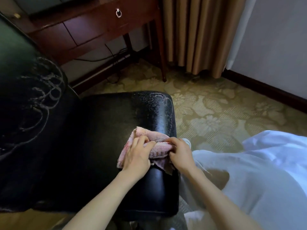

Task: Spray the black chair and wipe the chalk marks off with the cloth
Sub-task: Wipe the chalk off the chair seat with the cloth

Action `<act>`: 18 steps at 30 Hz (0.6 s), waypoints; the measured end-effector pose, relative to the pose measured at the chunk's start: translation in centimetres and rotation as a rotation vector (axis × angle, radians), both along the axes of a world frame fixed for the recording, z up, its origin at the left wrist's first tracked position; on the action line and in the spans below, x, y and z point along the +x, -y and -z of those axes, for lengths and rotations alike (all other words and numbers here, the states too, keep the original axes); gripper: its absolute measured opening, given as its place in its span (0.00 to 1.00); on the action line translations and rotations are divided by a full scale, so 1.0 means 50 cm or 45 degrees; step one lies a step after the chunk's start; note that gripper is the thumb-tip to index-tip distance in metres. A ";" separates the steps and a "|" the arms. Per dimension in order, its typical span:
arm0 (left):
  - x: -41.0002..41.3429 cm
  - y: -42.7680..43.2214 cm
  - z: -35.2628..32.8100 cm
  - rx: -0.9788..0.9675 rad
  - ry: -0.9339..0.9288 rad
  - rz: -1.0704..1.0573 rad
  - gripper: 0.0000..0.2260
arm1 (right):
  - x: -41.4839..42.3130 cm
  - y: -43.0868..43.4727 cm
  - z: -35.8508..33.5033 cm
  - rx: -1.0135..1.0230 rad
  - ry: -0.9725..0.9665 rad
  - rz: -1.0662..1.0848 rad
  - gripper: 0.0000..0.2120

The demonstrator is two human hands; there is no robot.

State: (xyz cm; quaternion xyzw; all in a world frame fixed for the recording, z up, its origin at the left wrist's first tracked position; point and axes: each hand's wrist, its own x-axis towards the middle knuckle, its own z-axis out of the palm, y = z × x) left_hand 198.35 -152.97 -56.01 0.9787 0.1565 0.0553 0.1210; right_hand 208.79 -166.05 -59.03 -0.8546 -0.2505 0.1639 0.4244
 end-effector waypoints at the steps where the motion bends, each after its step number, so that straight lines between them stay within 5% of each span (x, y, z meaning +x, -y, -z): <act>1: 0.028 -0.015 0.000 0.004 -0.011 0.002 0.27 | 0.028 -0.016 0.002 0.007 0.029 -0.005 0.25; 12: 0.376 -0.226 0.009 0.108 -0.043 -0.043 0.26 | 0.385 -0.230 0.054 0.066 0.187 -0.053 0.25; 18: 0.416 -0.258 0.023 0.103 -0.074 -0.077 0.25 | 0.409 -0.260 0.066 0.039 0.205 -0.084 0.25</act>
